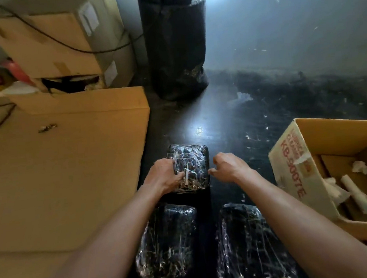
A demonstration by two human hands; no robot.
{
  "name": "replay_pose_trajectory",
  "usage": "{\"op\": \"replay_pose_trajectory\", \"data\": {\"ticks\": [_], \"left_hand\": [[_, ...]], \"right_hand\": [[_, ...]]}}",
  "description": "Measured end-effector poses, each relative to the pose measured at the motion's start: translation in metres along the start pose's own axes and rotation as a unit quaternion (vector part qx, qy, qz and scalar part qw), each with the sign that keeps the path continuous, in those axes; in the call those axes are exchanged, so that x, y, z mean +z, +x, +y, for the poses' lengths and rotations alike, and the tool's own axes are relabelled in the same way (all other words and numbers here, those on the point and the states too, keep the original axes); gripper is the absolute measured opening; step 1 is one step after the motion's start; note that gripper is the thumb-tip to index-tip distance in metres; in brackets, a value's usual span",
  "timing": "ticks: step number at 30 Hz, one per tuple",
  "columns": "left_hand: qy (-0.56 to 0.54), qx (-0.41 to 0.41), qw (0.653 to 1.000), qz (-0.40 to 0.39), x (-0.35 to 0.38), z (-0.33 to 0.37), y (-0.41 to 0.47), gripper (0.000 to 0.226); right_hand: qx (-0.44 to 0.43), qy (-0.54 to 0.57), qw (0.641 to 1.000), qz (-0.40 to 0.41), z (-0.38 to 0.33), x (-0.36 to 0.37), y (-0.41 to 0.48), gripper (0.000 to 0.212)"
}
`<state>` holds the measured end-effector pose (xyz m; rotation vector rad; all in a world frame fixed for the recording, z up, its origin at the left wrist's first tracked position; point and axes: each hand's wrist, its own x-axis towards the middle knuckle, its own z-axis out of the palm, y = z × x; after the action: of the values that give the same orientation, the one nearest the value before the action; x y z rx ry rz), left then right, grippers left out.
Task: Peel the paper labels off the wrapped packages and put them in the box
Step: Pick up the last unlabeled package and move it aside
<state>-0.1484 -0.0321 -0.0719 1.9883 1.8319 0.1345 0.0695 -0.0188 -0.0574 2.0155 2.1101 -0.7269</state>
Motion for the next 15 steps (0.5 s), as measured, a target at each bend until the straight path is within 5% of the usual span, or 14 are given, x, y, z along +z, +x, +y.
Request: {"op": "replay_pose_trajectory", "data": {"ticks": [4,15], "left_hand": [[-0.005,-0.017,0.999,-0.036,0.010,-0.030,0.022,0.050],[-0.266,-0.068,0.949,-0.158,0.037,-0.063,0.042,0.121]], "right_hand": [[0.022,0.045,0.998,-0.027,-0.005,0.025,0.020,0.041],[0.089,0.266,0.959,-0.039,-0.004,0.061,0.027,0.108]]}}
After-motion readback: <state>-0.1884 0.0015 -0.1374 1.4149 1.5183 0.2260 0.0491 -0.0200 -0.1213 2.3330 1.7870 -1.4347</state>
